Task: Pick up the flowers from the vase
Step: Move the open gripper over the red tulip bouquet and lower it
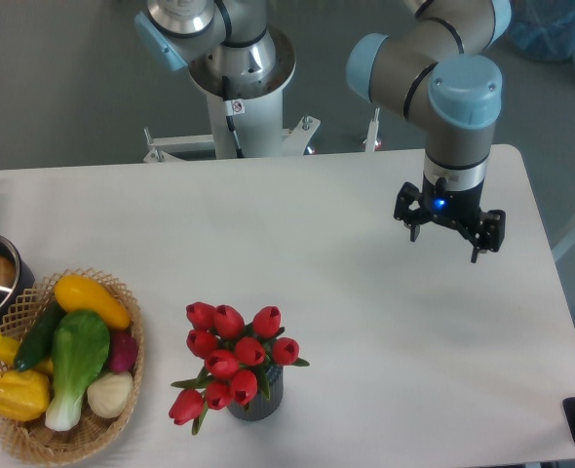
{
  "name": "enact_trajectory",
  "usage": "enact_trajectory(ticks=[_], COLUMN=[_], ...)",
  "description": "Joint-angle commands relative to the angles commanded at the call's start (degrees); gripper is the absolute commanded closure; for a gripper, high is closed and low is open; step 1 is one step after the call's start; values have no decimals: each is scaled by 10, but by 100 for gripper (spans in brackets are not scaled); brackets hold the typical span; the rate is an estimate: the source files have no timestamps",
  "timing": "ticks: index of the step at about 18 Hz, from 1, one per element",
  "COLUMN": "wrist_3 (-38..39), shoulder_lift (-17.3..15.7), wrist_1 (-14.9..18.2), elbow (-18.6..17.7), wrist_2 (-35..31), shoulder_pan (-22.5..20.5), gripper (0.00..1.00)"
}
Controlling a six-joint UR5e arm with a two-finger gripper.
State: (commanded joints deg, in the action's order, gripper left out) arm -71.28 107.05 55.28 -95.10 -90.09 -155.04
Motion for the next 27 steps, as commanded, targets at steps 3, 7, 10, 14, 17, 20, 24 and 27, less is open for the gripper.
enact_trajectory(ticks=[3,7,10,14,17,20,24,27], wrist_3=[1,2,1,5,26,90,96,112], shoulder_lift=[-4,-25,-37,-91,-103,-110,-102,-66], wrist_1=[3,-7,-15,-28,-26,-33,-47,-65], elbow=[-2,-52,-68,-108,-113,-98,-82,-55], wrist_2=[2,7,68,233,284,345,350,348], shoulder_pan=[8,8,6,7,22,32,52,78], gripper=[0,0,0,0,0,0,0,0])
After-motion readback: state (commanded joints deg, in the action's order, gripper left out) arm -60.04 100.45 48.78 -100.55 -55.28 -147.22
